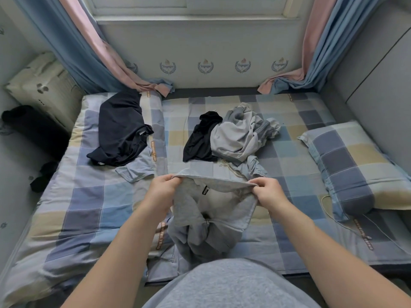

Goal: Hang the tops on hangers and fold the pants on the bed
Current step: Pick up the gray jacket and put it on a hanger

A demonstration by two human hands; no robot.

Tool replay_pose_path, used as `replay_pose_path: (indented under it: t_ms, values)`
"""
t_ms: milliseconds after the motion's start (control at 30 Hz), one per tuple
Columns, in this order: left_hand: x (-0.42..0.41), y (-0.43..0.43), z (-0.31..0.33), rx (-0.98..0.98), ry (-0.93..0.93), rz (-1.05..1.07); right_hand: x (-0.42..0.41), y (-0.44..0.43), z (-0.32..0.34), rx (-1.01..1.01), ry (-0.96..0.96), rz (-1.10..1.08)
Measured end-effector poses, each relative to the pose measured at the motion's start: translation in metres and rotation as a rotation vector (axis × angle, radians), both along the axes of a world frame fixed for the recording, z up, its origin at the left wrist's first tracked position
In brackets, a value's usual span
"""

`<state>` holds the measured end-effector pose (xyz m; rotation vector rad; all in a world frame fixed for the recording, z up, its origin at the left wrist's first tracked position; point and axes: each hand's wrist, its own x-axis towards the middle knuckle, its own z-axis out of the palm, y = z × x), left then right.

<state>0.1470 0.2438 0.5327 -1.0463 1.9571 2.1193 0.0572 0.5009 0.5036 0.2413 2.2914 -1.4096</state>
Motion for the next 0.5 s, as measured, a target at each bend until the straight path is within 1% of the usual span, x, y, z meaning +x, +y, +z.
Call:
replay_pose_path:
  t_ms: [33,100,233,267,333,500]
  values:
    - [-0.001,-0.002,0.001,0.078,0.005,0.01,0.0,0.003,0.001,-0.155,-0.088,-0.088]
    - [-0.002,-0.007,0.001,0.194,0.003,-0.004,0.001,0.009,0.004,-0.378,-0.213,-0.161]
    - [0.0,-0.011,-0.002,0.371,-0.072,-0.068,-0.002,0.025,0.013,-0.691,-0.356,-0.139]
    - [0.001,-0.012,-0.002,0.396,-0.098,-0.084,-0.003,0.028,0.016,-0.729,-0.391,-0.13]
    - [0.001,-0.012,-0.004,0.416,-0.129,-0.088,-0.006,0.031,0.018,-0.738,-0.448,-0.126]
    - [0.001,-0.014,-0.01,0.492,-0.179,-0.134,-0.011,0.035,0.018,-0.766,-0.59,-0.213]
